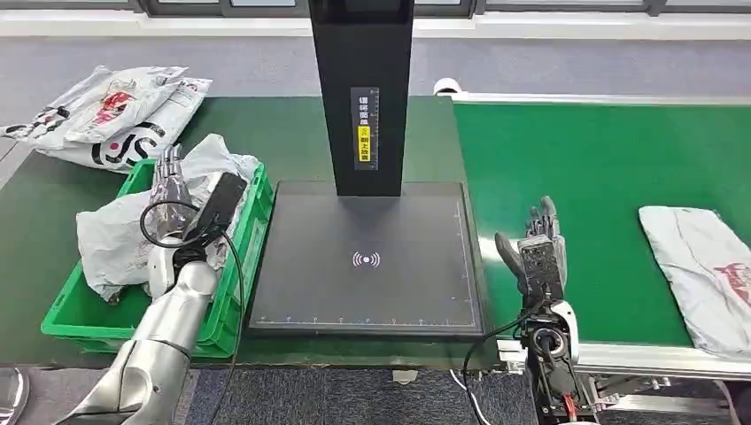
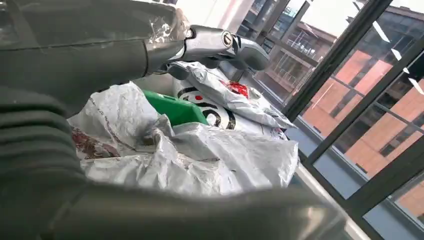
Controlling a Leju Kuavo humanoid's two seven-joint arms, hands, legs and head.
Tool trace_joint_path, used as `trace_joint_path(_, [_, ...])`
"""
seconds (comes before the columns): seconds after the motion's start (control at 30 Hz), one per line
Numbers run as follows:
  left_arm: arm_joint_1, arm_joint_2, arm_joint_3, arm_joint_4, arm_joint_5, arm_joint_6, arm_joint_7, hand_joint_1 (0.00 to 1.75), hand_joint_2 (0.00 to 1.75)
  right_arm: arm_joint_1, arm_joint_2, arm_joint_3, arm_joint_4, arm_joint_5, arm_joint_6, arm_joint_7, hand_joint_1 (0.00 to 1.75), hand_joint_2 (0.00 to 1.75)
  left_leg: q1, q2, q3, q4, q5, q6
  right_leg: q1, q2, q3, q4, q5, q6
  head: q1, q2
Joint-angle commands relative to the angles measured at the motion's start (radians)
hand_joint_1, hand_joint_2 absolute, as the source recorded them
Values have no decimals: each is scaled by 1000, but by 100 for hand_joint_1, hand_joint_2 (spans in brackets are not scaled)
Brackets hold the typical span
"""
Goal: Moved the parcel from conveyor to table for the left to box.
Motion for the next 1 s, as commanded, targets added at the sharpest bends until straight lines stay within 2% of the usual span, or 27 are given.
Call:
trace_joint_path(0.03, [-17,-15,47,19,2,1,1,0,0,-19,0,-37,17,-4,1,4,0,175,0,1,1,0,0,0,0,0,1,-1,0,0,0,0])
trace_joint_path(0.17, [0,-9,32,-51,178,73,-93,0,0,-18,-4,-29,15,-12,-6,7,0,175,1,4,6,-4,0,0,2,1,6,-6,1,-2,0,0])
trace_joint_path(0.23, [16,-1,16,-106,220,109,-111,0,0,-28,-6,-27,27,-15,-9,8,0,175,1,2,2,-1,-1,0,1,1,3,-2,0,-1,0,0])
trace_joint_path(0.4, [56,0,-44,-175,199,69,-62,0,0,-63,-14,-26,93,-14,-32,4,0,175,0,4,2,-2,-1,0,1,2,2,-2,0,-1,0,0])
trace_joint_path(0.47, [49,14,-65,-128,173,5,-3,0,0,-68,-21,-31,119,-11,-39,4,0,175,1,3,3,-2,0,0,1,1,3,-3,0,-1,0,0])
trace_joint_path(0.5, [62,5,-53,-141,412,-261,-139,0,0,-85,-34,-44,155,50,-124,55,0,175,0,2,2,-1,0,0,1,1,2,-2,0,-1,0,0])
trace_joint_path(0.53, [72,-7,-63,-134,450,-350,-166,0,0,-97,-51,-56,182,63,-136,53,0,175,1,3,3,-2,0,0,1,1,3,-3,1,-1,0,0])
trace_joint_path(0.57, [82,-31,-74,-124,541,-440,-253,0,0,-119,-71,-69,230,122,-202,60,0,175,1,1,3,-2,0,0,1,0,4,-4,1,0,0,0])
trace_joint_path(0.6, [92,-57,-73,-107,670,-589,-345,0,175,-154,-106,-48,302,232,-298,113,0,175,0,0,2,-1,0,1,0,-1,3,-2,0,0,0,0])
trace_joint_path(0.67, [95,-116,-136,-10,727,-556,-428,0,175,-238,-151,-69,467,277,-355,73,0,175,-1,-1,3,-2,1,1,-1,-2,4,-3,0,1,0,0])
trace_joint_path(0.77, [88,-137,-216,52,774,-554,-465,0,175,-273,-179,-80,562,357,-452,90,0,175,-2,-3,2,-1,0,2,-2,-3,4,-3,0,2,0,0])
trace_joint_path(0.87, [80,-156,-252,73,795,-572,-464,0,175,-221,-173,-182,476,531,-452,179,0,175,-2,-2,3,-2,0,3,-2,-3,7,-6,2,3,0,0])
trace_joint_path(0.93, [68,-179,-292,98,780,-567,-451,0,175,-177,-140,-323,406,741,-452,243,0,175,-3,-4,3,-1,-1,3,-3,-4,6,-5,1,3,0,0])
trace_joint_path(1.0, [63,-186,-318,116,766,-560,-449,0,175,-154,-135,-383,374,882,-452,314,0,175,-3,-5,2,-1,-1,3,-3,-5,4,-5,1,3,0,0])
